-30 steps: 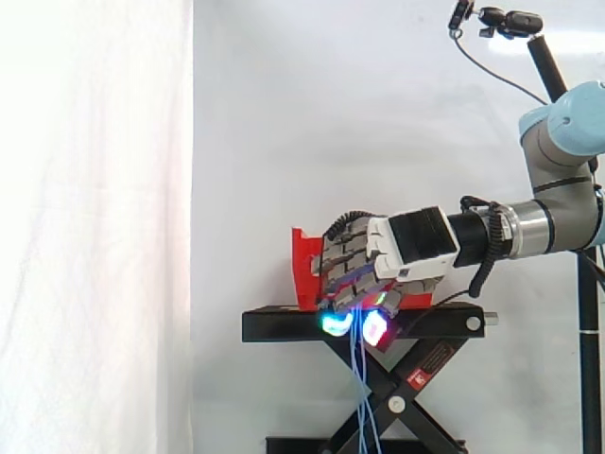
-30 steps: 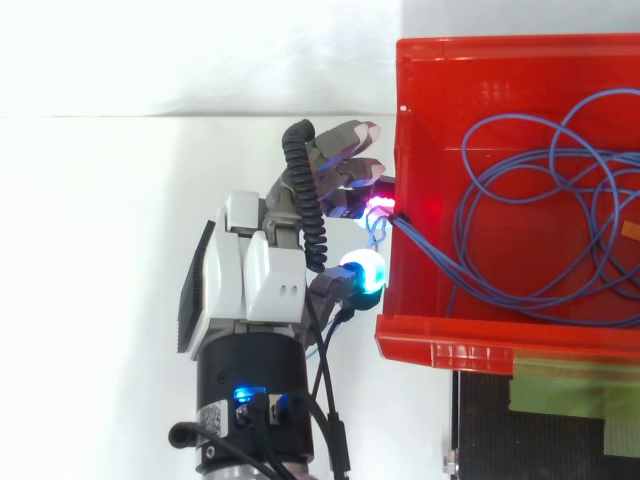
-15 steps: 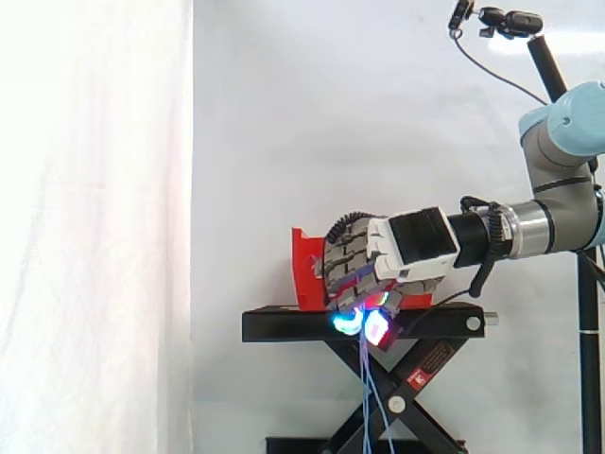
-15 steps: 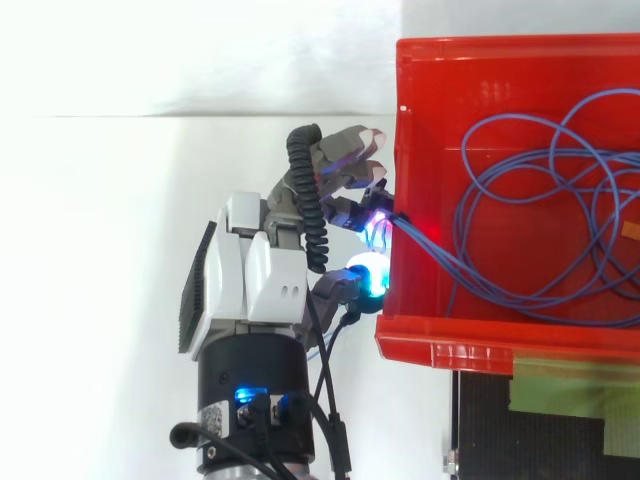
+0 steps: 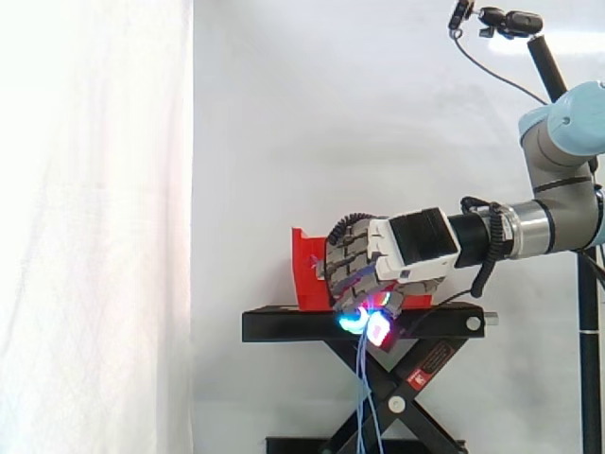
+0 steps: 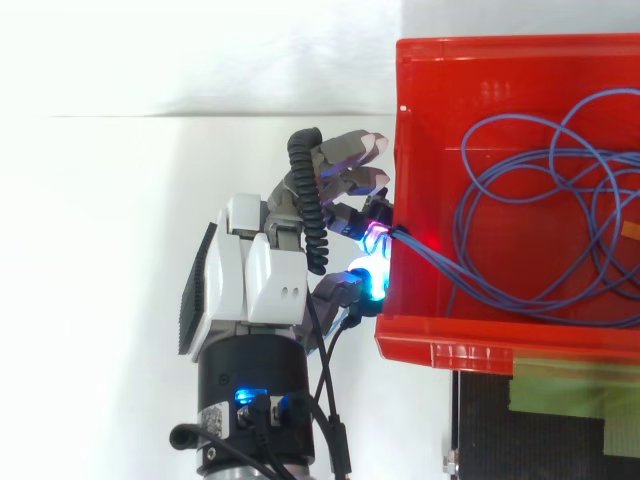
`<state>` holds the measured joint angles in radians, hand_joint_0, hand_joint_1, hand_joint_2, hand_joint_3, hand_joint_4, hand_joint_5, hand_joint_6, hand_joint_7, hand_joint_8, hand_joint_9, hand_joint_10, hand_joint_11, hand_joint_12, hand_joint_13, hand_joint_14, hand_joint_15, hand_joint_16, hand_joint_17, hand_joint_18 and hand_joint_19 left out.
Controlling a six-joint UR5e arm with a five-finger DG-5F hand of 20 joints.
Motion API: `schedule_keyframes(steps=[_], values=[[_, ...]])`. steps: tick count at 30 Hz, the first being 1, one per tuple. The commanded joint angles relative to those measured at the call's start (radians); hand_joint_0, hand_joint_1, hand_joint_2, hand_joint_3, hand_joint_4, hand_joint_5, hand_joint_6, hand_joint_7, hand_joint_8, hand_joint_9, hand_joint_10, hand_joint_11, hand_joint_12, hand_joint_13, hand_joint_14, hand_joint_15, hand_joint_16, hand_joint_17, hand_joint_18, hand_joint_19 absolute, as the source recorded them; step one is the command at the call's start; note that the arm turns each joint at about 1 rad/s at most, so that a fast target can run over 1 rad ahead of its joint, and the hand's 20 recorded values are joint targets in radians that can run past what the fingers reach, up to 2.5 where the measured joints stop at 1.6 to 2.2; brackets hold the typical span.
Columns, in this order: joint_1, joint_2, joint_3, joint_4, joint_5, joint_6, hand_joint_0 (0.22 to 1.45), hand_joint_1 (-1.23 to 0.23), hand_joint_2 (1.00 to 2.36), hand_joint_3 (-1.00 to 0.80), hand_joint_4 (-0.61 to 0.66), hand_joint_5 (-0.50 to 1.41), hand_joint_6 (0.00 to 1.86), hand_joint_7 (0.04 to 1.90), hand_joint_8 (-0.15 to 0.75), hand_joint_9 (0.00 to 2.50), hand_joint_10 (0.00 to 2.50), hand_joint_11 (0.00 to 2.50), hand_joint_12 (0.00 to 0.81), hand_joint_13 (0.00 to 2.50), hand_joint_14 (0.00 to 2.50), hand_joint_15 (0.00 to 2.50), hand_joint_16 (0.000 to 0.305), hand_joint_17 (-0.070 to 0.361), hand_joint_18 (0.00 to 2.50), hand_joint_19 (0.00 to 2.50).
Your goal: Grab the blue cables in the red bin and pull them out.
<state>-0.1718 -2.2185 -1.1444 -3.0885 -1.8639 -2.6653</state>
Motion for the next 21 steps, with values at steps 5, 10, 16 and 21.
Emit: schedule_keyframes(steps=[5,10,16,21], values=[[0.000,0.000,0.000,-0.019,0.000,-0.020,0.90,-0.75,1.00,-1.00,0.02,0.85,0.85,0.71,0.224,0.92,0.02,0.61,0.301,0.77,0.01,0.38,0.037,0.083,0.67,0.44],[0.006,0.000,0.000,-0.030,0.000,-0.025,0.91,-0.74,1.00,-1.00,0.03,0.83,0.93,0.68,0.229,0.93,0.02,0.61,0.302,0.77,0.02,0.37,0.037,0.084,0.67,0.44],[0.015,0.002,0.000,-0.032,-0.001,-0.017,0.91,-0.74,1.00,-1.00,0.02,0.82,0.97,0.66,0.233,0.93,0.02,0.60,0.305,0.77,0.01,0.38,0.037,0.084,0.68,0.44],[0.028,0.002,0.002,-0.032,0.002,0.057,0.91,-0.74,1.00,-1.00,0.02,0.82,0.98,0.65,0.230,0.92,0.02,0.61,0.304,0.77,0.02,0.38,0.037,0.084,0.68,0.44]])
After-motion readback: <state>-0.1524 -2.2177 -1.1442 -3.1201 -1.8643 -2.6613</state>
